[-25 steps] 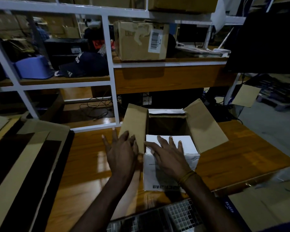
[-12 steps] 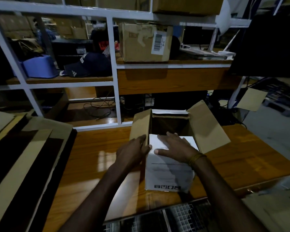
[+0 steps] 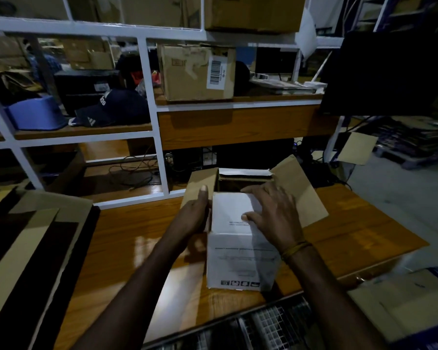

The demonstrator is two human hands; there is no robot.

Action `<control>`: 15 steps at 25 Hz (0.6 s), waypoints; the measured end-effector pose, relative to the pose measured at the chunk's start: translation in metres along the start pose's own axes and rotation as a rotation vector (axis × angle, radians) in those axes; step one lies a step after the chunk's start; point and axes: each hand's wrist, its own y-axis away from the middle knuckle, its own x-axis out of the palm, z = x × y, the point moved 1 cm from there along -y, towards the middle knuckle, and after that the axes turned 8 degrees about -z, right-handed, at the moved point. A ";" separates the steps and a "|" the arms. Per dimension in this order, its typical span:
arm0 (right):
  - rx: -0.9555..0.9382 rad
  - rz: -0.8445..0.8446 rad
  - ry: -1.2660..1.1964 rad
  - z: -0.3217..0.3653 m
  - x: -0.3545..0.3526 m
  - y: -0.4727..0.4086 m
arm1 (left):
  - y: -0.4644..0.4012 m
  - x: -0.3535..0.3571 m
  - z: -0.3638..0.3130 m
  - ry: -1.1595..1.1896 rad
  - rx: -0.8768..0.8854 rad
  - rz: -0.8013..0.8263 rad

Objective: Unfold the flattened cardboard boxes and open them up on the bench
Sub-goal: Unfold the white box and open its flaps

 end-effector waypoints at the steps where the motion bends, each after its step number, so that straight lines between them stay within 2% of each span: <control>1: -0.001 -0.041 -0.045 0.000 -0.006 0.002 | 0.003 0.000 -0.007 0.000 -0.036 0.031; 5: 0.070 -0.113 -0.294 -0.001 -0.037 0.008 | 0.010 -0.010 -0.019 -0.100 -0.153 0.165; 8: 0.124 -0.105 -0.277 0.007 -0.052 0.016 | 0.013 -0.016 -0.021 -0.160 -0.200 0.256; 11: 0.168 0.049 -0.137 0.014 -0.060 0.026 | 0.012 -0.016 -0.015 -0.254 -0.103 0.292; 13: 0.236 0.196 -0.184 0.012 -0.067 0.030 | 0.009 -0.016 -0.012 -0.314 -0.046 0.374; 15: 0.317 0.423 -0.276 0.011 -0.070 0.036 | 0.006 -0.012 -0.008 -0.399 -0.040 0.427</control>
